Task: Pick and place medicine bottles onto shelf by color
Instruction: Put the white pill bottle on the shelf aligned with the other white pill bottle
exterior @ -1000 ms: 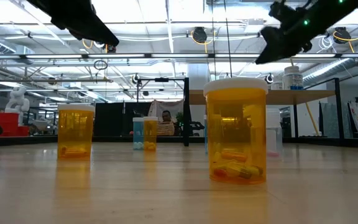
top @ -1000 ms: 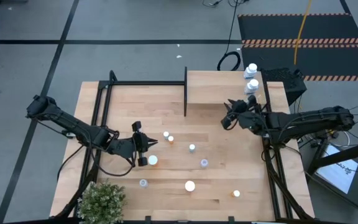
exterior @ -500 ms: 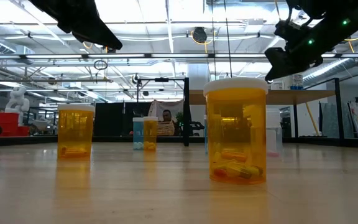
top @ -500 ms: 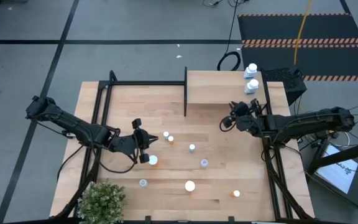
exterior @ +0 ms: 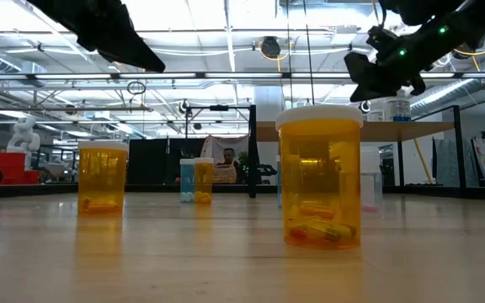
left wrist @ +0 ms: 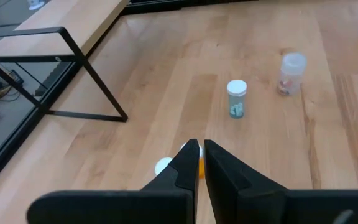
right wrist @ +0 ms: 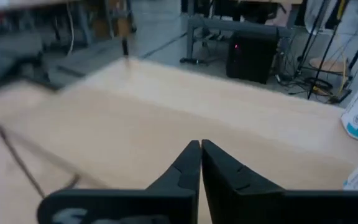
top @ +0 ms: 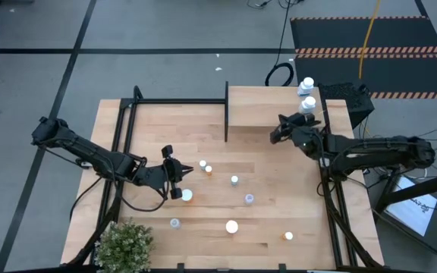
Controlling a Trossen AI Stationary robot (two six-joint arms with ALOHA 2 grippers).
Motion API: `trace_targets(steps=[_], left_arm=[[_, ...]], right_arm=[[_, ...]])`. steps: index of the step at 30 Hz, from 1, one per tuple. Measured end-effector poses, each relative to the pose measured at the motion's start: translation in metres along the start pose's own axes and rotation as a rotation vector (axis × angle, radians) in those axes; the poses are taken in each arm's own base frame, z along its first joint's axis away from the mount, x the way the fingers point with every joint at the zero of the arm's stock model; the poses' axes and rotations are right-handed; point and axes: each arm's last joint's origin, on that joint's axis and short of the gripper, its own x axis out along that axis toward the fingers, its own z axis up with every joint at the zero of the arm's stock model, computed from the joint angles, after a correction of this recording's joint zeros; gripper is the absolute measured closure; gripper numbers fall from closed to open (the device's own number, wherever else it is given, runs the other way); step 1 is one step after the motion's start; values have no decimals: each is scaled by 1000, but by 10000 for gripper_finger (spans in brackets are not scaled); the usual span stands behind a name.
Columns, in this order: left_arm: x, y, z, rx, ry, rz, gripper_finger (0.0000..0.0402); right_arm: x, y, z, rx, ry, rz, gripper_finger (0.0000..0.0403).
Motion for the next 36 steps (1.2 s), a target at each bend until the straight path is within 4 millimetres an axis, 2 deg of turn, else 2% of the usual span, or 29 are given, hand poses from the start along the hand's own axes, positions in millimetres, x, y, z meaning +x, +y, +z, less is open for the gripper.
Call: trace_targets(steps=[4,36], left_arm=[[0,0,1,-6,-7,-2,376],[0,-1,4,-40,-40,-12,376]], right_arm=[[5,-3,6,87,-32,-20,401],[21,-25,8,37,-16,-174,403]])
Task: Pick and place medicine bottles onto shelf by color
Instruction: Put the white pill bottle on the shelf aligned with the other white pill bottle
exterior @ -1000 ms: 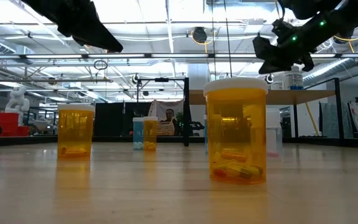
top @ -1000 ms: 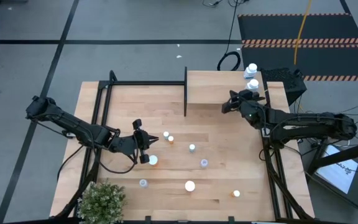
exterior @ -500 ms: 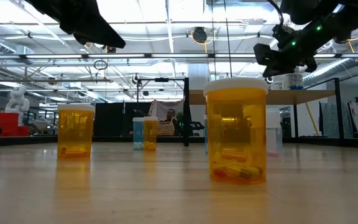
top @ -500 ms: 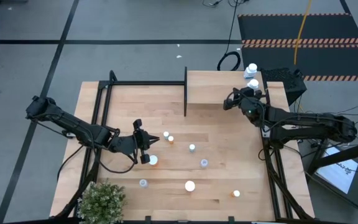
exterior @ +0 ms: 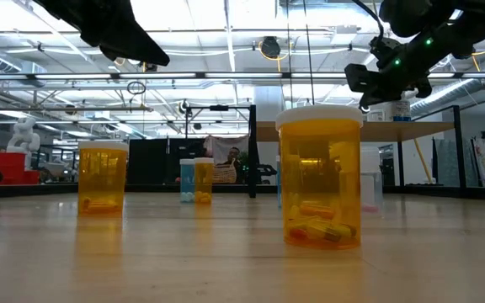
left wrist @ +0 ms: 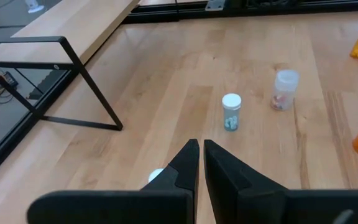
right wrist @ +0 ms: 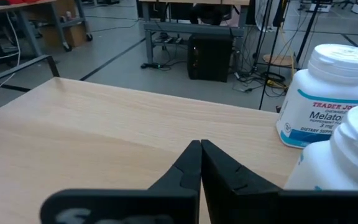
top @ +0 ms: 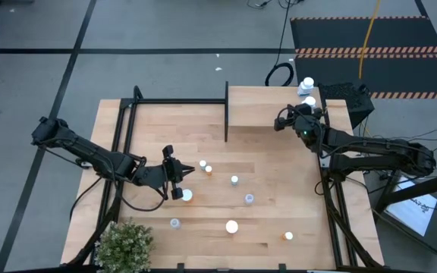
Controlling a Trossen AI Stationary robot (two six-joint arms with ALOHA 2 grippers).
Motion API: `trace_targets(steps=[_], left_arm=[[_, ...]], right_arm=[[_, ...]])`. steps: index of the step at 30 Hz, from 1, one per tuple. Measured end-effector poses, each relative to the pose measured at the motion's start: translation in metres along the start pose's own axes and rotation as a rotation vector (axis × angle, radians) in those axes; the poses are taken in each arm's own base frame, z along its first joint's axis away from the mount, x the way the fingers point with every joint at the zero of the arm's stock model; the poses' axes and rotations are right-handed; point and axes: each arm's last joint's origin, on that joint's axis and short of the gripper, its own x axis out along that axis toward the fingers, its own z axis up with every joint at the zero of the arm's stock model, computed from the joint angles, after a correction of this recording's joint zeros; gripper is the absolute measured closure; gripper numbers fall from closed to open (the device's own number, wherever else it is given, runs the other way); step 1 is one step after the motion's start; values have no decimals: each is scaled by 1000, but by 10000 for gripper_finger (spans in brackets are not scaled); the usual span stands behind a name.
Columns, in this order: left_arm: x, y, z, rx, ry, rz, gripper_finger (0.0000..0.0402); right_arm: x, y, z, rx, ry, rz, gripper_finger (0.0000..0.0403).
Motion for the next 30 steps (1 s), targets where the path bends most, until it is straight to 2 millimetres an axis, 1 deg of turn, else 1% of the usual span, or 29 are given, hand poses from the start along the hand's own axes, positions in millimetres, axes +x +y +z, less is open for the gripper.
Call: trace_targets(steps=[30], left_arm=[[0,0,0,0,1,0,376]], right_arm=[[10,-12,3,-21,0,-85,403]])
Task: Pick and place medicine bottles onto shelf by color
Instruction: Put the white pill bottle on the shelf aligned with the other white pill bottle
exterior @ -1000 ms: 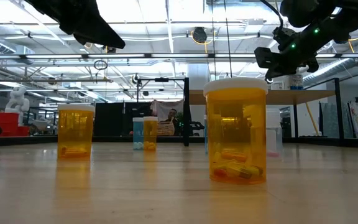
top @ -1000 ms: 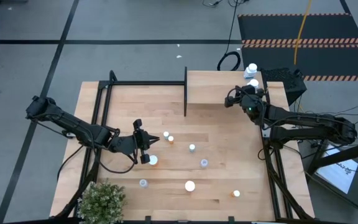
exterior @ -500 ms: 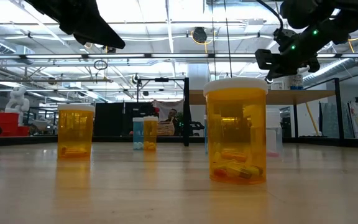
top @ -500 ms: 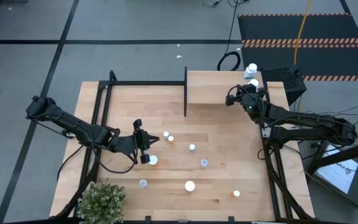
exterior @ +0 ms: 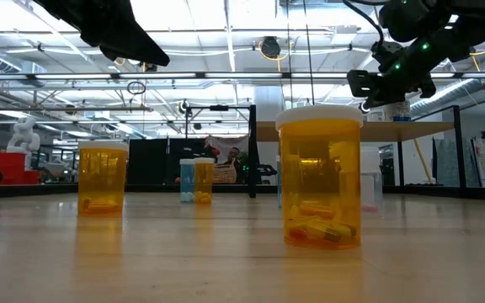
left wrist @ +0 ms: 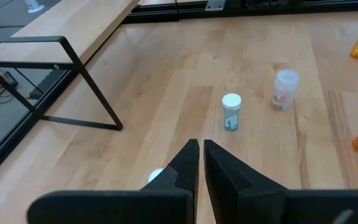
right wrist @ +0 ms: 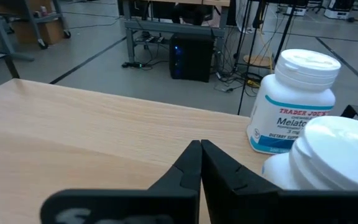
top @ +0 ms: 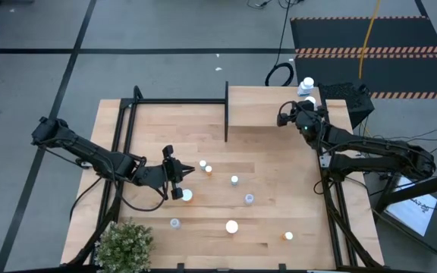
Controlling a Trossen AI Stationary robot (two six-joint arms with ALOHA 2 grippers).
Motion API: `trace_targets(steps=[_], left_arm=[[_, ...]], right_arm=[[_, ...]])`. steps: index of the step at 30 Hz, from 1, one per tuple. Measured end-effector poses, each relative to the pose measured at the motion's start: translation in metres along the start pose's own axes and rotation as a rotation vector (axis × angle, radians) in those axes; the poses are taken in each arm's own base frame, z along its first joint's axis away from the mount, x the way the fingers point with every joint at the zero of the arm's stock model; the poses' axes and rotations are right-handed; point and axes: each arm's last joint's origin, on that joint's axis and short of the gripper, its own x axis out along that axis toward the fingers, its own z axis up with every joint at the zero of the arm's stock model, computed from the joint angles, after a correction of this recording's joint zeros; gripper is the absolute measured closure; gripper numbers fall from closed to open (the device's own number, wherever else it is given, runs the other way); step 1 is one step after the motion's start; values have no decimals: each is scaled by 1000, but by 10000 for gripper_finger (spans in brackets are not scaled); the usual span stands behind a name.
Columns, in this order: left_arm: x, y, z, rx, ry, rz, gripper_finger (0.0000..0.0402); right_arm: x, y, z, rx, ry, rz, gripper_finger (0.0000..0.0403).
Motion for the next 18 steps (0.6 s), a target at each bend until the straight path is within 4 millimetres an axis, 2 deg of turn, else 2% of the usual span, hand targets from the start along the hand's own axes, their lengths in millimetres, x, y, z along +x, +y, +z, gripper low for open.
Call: trace_targets(steps=[18], left_arm=[[0,0,0,0,1,-4,376]], right_arm=[[6,-7,2,-19,3,-53,403]])
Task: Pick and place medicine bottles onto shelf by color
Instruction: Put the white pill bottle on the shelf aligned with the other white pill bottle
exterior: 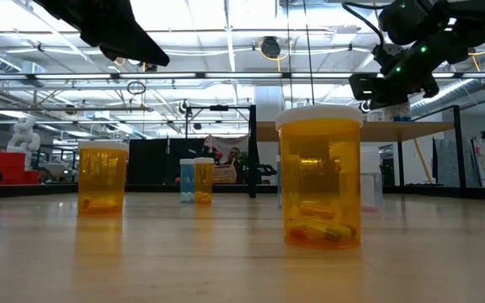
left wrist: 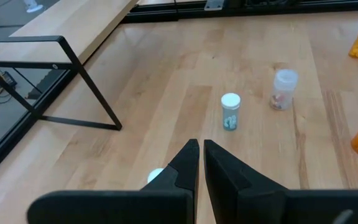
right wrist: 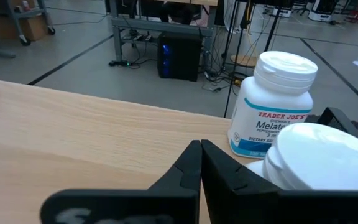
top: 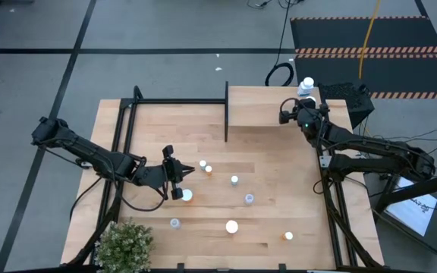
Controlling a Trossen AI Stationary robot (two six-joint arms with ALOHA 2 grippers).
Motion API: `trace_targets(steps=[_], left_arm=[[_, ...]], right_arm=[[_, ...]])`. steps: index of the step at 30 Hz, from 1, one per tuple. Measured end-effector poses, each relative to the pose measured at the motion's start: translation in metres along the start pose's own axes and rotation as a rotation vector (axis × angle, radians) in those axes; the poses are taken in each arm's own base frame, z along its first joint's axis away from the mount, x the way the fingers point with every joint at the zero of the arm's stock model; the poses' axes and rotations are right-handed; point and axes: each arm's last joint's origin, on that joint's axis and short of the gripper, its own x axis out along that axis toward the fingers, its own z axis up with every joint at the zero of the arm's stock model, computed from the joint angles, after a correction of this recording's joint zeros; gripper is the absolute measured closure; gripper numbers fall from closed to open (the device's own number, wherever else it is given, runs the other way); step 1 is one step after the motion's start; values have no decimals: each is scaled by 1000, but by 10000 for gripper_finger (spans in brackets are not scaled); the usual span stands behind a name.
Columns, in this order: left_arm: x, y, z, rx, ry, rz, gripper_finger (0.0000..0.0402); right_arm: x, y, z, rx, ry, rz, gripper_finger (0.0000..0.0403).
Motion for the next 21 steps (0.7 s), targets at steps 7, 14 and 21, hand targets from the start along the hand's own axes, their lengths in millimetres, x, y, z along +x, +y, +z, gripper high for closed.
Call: trace_targets(steps=[7,14,21], left_arm=[[0,0,0,0,0,0,376],[0,0,0,0,0,0,376],[0,0,-1,2,5,1,376]], right_arm=[[2,-3,0,-4,6,-18,403],[3,-2,1,16,1,-13,403],[-9,6,2,23,4,138,403]])
